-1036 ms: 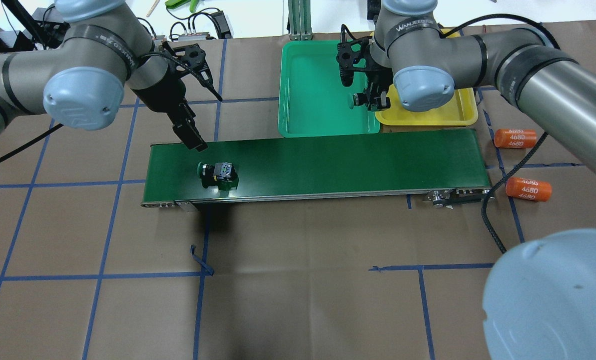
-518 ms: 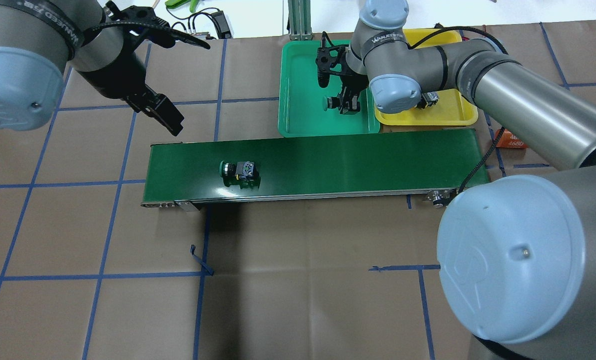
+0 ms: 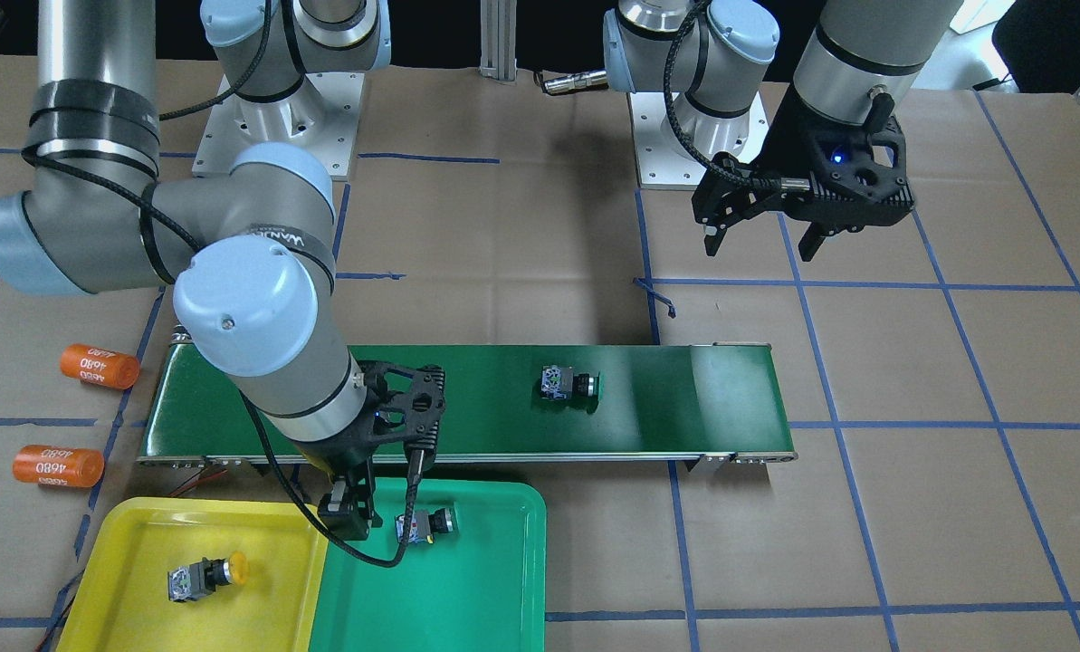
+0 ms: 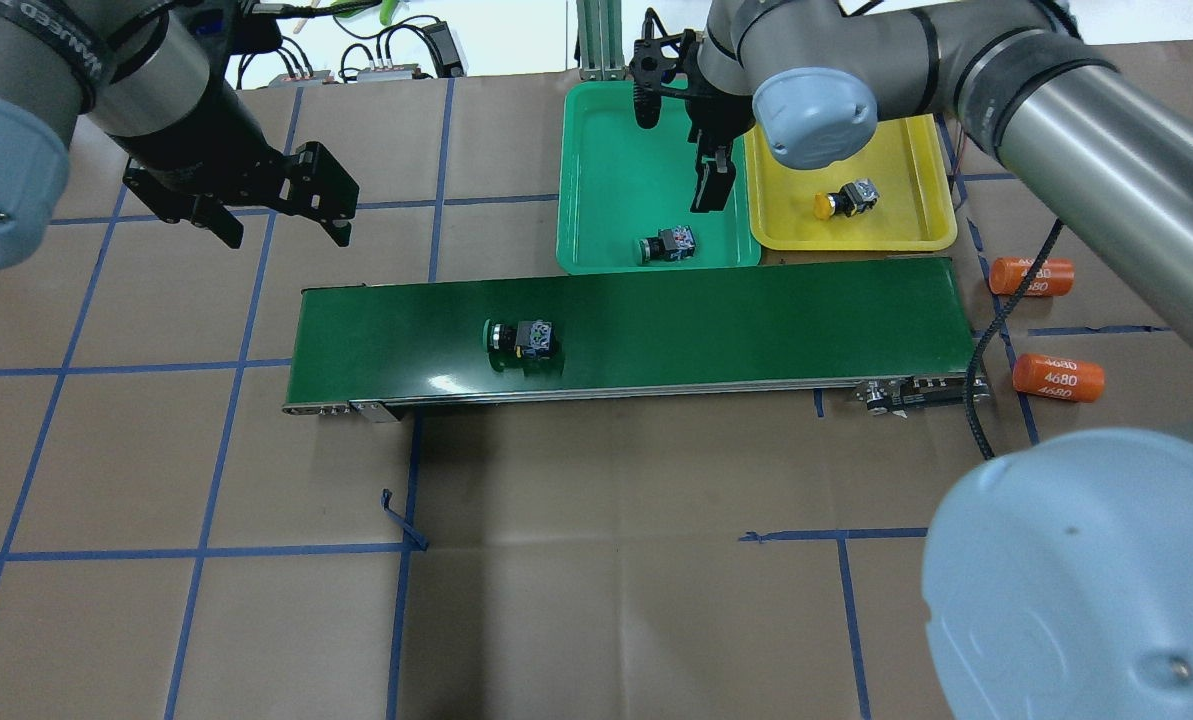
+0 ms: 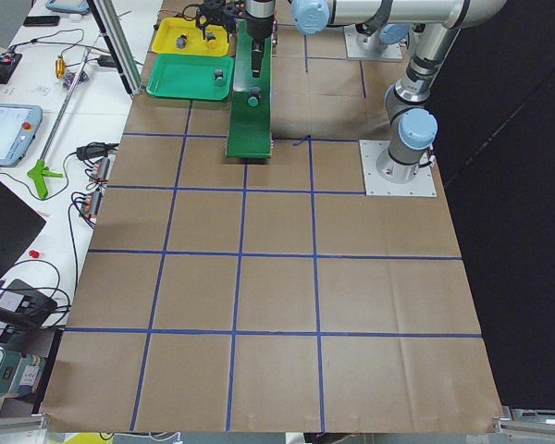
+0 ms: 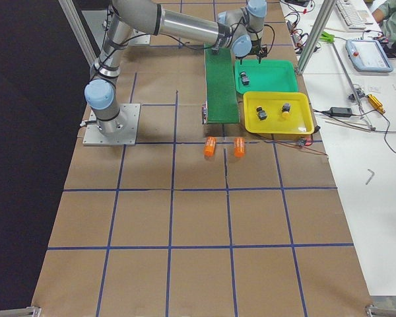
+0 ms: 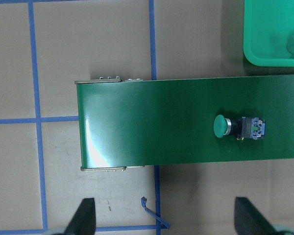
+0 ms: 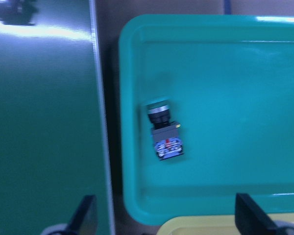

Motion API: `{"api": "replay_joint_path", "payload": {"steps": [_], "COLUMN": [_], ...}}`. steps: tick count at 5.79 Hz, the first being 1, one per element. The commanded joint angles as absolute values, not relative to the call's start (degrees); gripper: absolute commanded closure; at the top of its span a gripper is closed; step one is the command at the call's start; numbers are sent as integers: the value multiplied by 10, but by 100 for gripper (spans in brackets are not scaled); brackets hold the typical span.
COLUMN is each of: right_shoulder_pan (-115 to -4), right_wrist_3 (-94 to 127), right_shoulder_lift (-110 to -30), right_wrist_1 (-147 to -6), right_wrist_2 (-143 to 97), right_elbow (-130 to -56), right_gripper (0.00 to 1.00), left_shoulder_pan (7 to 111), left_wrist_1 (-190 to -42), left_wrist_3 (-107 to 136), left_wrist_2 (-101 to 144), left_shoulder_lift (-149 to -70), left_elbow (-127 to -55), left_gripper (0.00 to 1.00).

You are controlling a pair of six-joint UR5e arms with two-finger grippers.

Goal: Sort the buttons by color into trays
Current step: 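Grasp the second green button on the belt with the right gripper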

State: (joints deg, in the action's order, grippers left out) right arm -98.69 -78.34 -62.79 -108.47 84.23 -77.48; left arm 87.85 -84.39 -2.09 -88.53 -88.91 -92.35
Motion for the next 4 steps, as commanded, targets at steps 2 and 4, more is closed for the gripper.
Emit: {"api": "replay_joint_path", "payload": {"steps": [2,4], "right_shoulder_pan": [-1006,-1073], "right_wrist_3": [-714,-645], "right_shoulder_lift": [-706,-703], "right_wrist_1": [-905,-1006], "right_wrist_2": [853,852], "right_elbow": [-789,-850], "right_gripper": [0,0], "left_shoulder_pan": [875,874], "left_wrist_1": [-838,-838], "left_wrist_3": [-10,-11], "left_wrist_2": [-884,-884], "left_shoulder_lift": [-889,-889], "left_elbow": [-923,-924], "left_gripper": [2,2]}}
